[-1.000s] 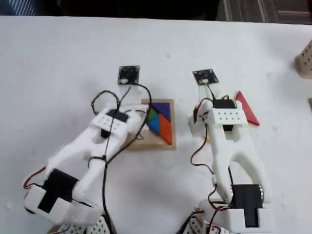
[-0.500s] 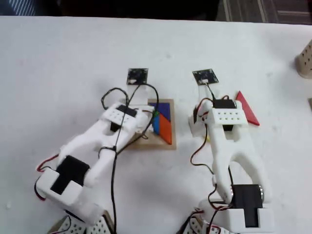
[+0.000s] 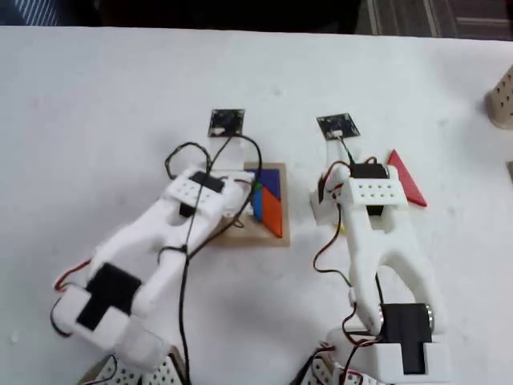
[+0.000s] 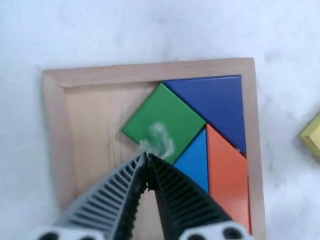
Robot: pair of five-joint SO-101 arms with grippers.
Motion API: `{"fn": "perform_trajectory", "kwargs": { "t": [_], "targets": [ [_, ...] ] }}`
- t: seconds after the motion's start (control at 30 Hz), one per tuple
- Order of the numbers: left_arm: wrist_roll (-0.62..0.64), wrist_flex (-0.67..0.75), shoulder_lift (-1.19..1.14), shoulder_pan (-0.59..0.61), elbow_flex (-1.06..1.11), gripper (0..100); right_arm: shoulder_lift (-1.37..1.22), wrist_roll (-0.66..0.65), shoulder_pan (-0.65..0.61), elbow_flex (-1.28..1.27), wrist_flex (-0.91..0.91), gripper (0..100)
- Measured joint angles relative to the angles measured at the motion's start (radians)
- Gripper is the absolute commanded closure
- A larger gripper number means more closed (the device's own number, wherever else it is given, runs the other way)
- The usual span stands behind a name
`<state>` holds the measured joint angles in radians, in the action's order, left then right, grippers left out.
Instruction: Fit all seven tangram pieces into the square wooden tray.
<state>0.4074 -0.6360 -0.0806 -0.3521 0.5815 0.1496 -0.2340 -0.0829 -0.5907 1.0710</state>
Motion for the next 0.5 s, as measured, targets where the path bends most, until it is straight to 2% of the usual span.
{"fn": "perform_trajectory", "kwargs": {
  "t": [0.33,0.5],
  "targets": [
    [-0.051,-0.003,0.080,-0.133,0.106,98,0.000,0.000,0.002,0.000,0.000,93.5],
    [-0.048,0.002,0.023,-0.140,0.095,98,0.000,0.000,0.002,0.000,0.000,93.5]
  ]
}}
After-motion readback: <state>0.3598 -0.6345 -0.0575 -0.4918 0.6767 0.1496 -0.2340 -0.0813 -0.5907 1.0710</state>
